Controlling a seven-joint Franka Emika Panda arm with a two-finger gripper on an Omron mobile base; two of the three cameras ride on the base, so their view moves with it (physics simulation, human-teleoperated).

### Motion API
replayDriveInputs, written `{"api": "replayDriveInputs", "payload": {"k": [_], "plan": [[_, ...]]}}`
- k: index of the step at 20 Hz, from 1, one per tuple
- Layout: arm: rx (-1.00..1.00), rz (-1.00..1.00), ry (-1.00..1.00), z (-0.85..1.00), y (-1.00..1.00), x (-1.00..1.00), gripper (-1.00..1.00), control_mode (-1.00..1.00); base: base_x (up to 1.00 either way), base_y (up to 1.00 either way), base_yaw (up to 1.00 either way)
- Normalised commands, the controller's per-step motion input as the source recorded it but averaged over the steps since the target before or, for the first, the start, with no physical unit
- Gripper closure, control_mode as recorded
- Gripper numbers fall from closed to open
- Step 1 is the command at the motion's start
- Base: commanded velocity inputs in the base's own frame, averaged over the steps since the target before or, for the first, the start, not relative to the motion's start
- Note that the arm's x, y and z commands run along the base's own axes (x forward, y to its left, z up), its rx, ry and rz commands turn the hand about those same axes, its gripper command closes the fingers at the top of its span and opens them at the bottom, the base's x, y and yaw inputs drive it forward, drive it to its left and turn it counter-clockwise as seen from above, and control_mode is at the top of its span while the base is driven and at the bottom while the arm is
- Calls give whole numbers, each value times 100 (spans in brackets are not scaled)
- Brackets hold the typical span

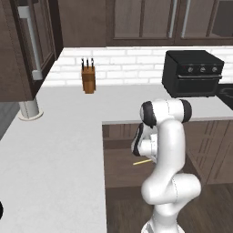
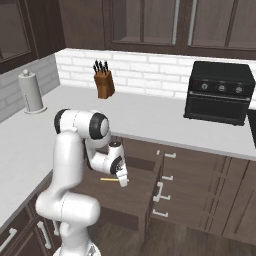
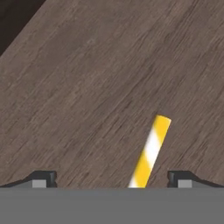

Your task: Take a straw from the drawer in front and place it inside the glass cup on the dining counter.

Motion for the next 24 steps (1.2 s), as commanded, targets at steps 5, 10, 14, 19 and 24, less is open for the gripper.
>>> {"api": "replayDriveInputs", "payload": {"k": [5,10,14,19,24], "plan": [[0,-4,-1,-30,1,-21,100,-100,0,0,0],[1,-5,0,-42,0,-13,100,-100,0,0,0],[4,-5,0,-33,0,-3,100,-100,0,0,0],[3,-5,0,-20,0,0,100,-100,0,0,0],[0,-5,0,-2,0,-5,100,-100,0,0,0]]}}
